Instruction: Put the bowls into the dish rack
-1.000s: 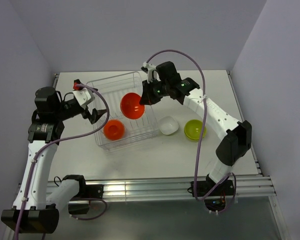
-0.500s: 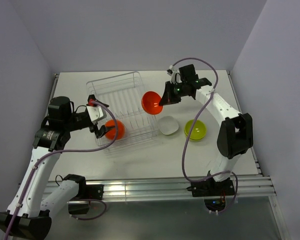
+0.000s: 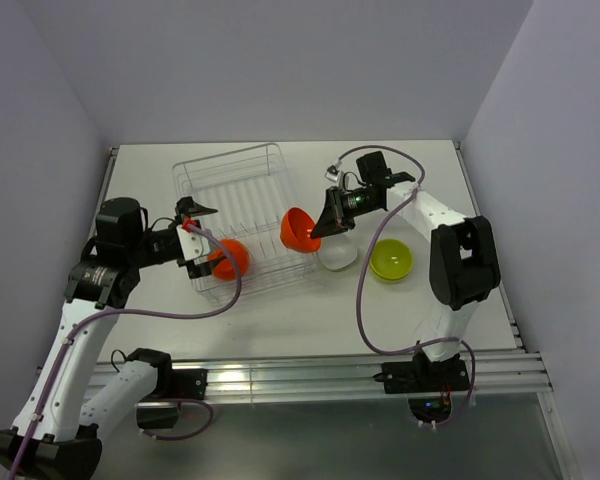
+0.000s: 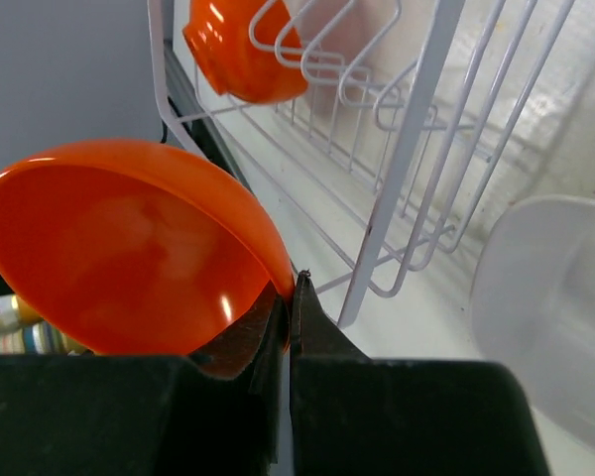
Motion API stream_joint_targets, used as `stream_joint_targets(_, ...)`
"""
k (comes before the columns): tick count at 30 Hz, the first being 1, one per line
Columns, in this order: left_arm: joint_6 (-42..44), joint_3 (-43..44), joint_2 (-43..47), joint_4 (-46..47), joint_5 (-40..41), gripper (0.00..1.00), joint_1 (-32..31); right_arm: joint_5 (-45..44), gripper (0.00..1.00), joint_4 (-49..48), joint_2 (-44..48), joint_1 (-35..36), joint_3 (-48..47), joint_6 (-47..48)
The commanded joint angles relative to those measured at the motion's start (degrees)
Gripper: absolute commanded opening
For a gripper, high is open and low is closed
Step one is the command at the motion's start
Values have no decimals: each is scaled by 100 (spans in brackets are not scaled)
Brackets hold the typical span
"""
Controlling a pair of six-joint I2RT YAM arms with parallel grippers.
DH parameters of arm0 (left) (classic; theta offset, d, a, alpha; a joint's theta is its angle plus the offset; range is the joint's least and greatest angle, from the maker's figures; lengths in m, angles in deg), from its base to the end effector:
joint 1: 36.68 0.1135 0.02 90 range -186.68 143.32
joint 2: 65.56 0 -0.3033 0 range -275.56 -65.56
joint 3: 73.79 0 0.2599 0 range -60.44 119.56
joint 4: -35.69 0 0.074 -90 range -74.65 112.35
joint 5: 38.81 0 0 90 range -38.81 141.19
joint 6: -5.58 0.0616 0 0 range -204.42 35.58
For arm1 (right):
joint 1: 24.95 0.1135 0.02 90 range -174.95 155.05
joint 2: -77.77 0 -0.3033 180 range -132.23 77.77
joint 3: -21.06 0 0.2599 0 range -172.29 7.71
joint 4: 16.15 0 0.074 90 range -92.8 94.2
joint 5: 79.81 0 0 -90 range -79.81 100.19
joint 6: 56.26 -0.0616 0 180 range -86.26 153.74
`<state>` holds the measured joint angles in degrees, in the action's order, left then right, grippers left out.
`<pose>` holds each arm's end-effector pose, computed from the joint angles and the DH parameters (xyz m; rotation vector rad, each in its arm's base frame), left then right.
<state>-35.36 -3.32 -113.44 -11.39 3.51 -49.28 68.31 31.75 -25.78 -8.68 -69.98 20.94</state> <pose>0.1478 -0.0797 0.3904 1.3625 1.2839 -0.3934 0.3668 0.1615 0.2594 -0.4426 2.4886 1.5110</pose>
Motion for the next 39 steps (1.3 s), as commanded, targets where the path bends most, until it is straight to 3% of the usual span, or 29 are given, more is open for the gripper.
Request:
stream_joint_targets(1,526,193,-177,-54,-74,99,-41,541,0,-130,221,42,341,111)
stream_joint_targets(13,297,229,-82,-1,-31,99,-111,1824,0,-326,-772,209,545,-145)
stream_joint_targets(27,403,273,-125,-98,-13,99,-111,2159,0,-651,-1159,737,588,-302)
stream_joint_targets(32,429,247,-108,-142,-101,99,-111,2308,0,-633,-1063,1000,545,-294)
stream_joint_targets(36,543,247,-108,-142,-136,99,-120,2194,0,16,-633,1036,343,171)
stream_joint_targets(39,535,273,-160,-19,-233,99,-120,2054,0,-17,-168,904,438,217)
